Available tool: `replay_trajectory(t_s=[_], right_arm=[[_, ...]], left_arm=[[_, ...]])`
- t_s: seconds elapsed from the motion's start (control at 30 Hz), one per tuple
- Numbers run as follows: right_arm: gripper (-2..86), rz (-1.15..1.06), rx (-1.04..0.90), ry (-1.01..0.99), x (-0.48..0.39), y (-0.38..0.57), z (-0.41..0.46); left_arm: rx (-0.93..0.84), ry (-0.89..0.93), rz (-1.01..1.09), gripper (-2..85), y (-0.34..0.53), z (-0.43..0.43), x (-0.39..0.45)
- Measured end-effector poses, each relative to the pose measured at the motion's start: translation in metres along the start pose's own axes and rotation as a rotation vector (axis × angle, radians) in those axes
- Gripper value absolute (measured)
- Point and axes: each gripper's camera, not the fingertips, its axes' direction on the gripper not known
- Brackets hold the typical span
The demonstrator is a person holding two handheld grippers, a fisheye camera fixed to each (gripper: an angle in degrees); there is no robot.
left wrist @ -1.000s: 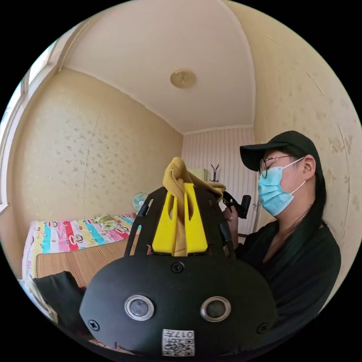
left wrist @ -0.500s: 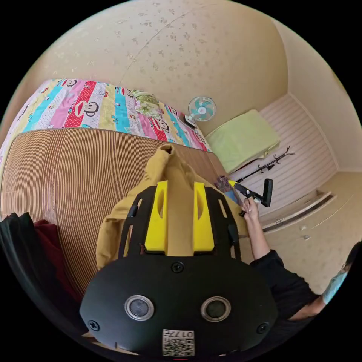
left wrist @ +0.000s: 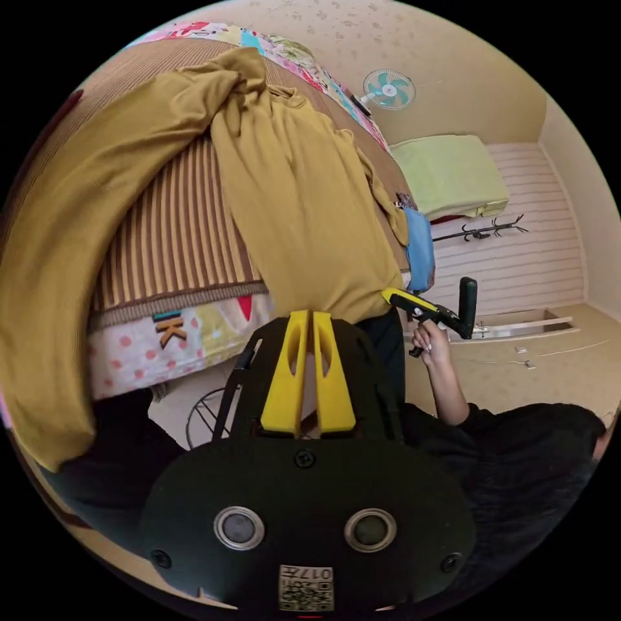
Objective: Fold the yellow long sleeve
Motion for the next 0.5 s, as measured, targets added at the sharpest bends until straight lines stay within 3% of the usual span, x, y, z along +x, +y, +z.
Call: replay_trajectory(t_s=[0.1,0.17,0.27,0.43,0.5], right_arm=[[2.5,0.049,0.016,-0.038,0.008,0.019,-0.016],[2.2,0.07,0.072,-0.126,0.018,0.024,-0.027],[1.6,0.115,0.074,-0.184,0.036,0.021,-0.034],[0.8,0.096,0.151,-0.215,0.041,0.012,-0.059],[0.6,0.082,0.178,-0.212,0.041,0.009,-0.072]], left_arm=[[0.208,-0.007,-0.103,7.0,0.034,-0.06,-0.023],[0.37,0.254,-0.321,12.7,0.056,-0.1,-0.075],[0.384,0.531,-0.568,19.1,0.063,-0.108,-0.133],[0.644,0.83,-0.859,19.1,0.08,-0.092,-0.179],[0.704,0.872,-0.94,17.2,0.083,-0.087,-0.185]])
